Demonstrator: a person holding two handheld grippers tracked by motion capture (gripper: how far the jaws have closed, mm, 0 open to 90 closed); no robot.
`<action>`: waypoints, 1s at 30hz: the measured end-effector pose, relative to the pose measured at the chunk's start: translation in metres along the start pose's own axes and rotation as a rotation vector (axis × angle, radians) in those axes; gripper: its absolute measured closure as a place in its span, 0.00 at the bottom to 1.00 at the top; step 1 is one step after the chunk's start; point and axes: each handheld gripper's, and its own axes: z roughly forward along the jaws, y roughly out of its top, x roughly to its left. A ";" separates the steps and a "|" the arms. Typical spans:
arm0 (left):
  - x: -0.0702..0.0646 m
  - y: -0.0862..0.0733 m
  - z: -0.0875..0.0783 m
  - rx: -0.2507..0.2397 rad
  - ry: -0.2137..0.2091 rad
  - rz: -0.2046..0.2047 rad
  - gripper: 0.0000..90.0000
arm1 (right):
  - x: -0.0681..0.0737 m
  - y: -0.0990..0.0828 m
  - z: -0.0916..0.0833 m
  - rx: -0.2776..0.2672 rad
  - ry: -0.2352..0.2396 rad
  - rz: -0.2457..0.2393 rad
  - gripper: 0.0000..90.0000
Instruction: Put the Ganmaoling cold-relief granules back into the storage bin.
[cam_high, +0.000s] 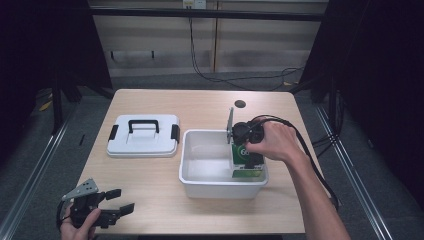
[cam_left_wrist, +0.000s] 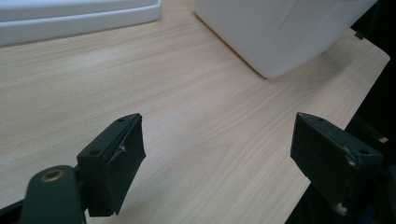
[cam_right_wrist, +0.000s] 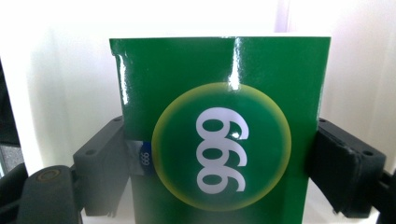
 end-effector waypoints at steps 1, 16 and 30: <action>0.000 0.000 0.000 0.000 0.000 0.000 0.19 | 0.000 0.000 0.001 -0.002 0.002 0.004 0.17; 0.000 0.000 0.000 0.000 -0.003 0.002 0.19 | -0.002 0.001 0.024 0.024 0.006 0.014 0.16; 0.000 0.000 0.000 -0.002 -0.002 0.001 0.19 | -0.002 0.005 0.040 0.066 0.004 0.052 0.16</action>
